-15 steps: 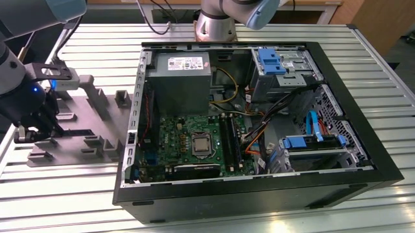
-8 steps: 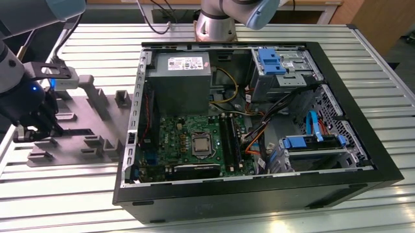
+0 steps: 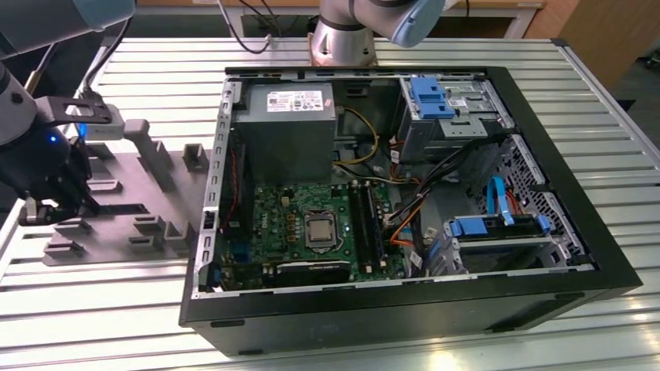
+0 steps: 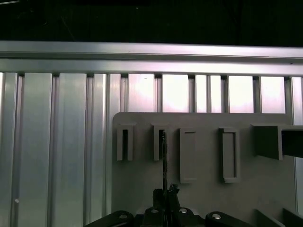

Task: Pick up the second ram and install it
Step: 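Pick up the second ram and move it above second insertion slot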

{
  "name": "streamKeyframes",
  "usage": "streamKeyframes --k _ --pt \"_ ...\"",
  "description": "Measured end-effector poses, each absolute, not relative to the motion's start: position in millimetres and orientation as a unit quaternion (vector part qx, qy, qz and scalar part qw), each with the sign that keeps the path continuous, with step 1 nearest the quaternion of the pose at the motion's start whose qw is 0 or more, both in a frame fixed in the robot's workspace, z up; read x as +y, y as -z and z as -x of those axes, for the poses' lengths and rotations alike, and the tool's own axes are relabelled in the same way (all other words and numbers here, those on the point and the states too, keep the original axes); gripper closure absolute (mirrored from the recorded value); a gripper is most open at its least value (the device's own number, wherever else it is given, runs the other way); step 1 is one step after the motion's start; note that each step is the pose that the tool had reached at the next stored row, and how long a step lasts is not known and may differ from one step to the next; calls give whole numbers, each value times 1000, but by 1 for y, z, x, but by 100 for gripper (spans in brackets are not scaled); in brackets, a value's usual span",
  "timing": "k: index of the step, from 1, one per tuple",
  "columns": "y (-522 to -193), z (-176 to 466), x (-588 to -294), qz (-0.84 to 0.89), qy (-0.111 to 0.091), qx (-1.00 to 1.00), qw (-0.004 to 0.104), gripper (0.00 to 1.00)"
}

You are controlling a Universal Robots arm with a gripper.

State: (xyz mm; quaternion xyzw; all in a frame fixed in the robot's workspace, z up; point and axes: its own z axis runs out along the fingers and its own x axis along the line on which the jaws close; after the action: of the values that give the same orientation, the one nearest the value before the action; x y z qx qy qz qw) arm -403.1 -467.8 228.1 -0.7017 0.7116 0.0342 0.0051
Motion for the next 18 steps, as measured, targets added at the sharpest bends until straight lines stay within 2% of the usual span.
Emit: streamKeyframes --k 18 --pt "-234 403 -468 702 -34 712 5 86"
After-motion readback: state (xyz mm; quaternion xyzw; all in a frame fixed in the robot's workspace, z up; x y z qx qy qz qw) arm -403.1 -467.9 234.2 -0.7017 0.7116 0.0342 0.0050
